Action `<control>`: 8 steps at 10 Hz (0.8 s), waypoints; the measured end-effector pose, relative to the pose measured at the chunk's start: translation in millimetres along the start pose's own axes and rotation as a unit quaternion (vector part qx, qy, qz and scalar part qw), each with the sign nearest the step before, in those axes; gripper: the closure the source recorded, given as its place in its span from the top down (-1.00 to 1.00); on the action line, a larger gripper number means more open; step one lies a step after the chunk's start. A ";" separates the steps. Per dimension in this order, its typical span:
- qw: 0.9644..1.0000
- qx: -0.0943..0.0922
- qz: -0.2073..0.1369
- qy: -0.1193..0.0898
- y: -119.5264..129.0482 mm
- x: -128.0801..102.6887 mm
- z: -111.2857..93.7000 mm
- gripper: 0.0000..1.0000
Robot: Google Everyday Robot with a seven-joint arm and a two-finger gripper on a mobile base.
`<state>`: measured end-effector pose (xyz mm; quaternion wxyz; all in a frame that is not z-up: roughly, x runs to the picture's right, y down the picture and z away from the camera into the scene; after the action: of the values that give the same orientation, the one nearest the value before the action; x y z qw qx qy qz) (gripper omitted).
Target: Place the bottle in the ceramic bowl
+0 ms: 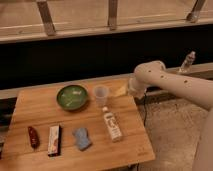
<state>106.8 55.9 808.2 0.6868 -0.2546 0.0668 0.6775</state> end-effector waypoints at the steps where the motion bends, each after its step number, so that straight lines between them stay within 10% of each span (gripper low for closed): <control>1: 1.000 -0.008 -0.016 0.010 18.6 13.6 5.7 0.60; 8: 0.998 -0.016 -0.058 0.030 41.6 27.2 20.3 0.60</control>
<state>63.6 87.3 803.0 0.7186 -0.2891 0.0617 0.6294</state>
